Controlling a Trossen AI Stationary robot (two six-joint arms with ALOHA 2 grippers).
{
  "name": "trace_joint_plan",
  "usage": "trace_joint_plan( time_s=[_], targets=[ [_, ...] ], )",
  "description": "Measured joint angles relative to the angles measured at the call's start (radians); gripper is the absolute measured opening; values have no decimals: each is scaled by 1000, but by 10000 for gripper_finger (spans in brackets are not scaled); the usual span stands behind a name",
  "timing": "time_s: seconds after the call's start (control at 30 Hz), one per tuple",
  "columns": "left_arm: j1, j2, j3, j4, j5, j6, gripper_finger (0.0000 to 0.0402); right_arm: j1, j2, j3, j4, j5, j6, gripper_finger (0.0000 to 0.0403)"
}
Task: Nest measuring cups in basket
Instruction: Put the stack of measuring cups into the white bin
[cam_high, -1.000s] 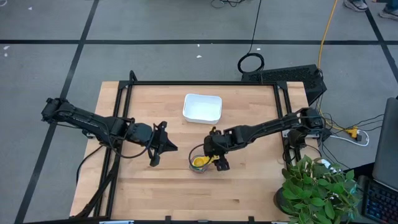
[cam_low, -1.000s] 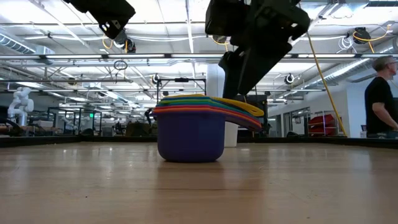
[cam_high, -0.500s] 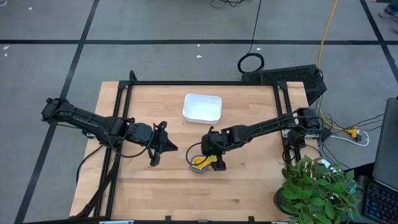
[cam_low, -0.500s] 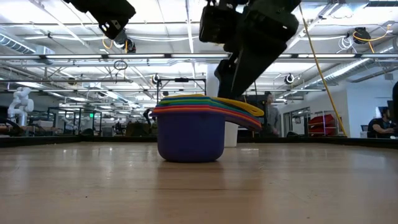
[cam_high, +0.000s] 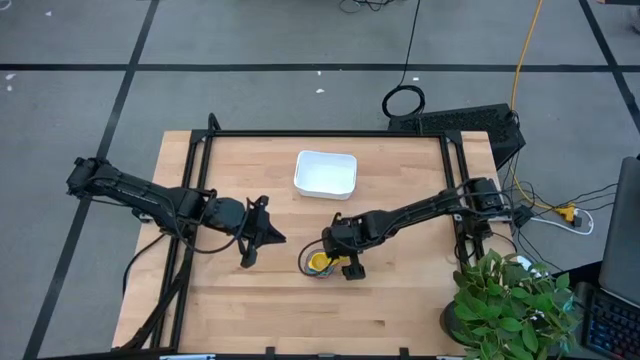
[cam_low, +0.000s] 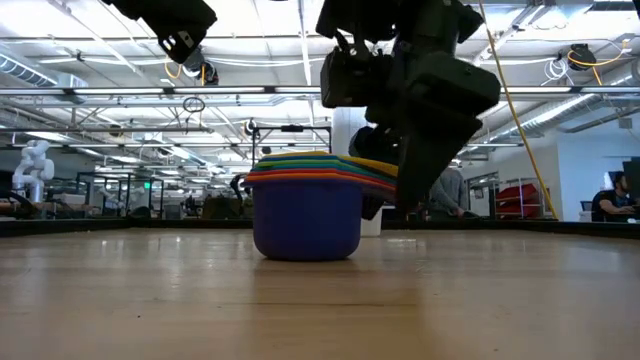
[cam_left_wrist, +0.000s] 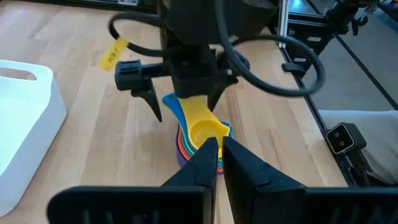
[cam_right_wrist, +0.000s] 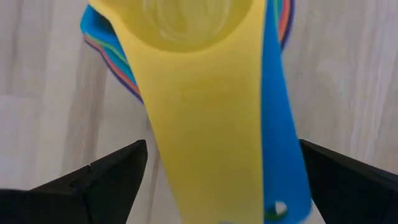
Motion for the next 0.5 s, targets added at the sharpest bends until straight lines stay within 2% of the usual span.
trace_joint_plan(
  time_s=[0.3, 0.5],
  targets=[
    [0, 0, 0, 0, 1, 0, 24, 32, 18, 0, 1, 187, -39, 391],
    [0, 0, 0, 0, 1, 0, 24, 38, 18, 0, -6, 192, -65, 388]
  ],
)
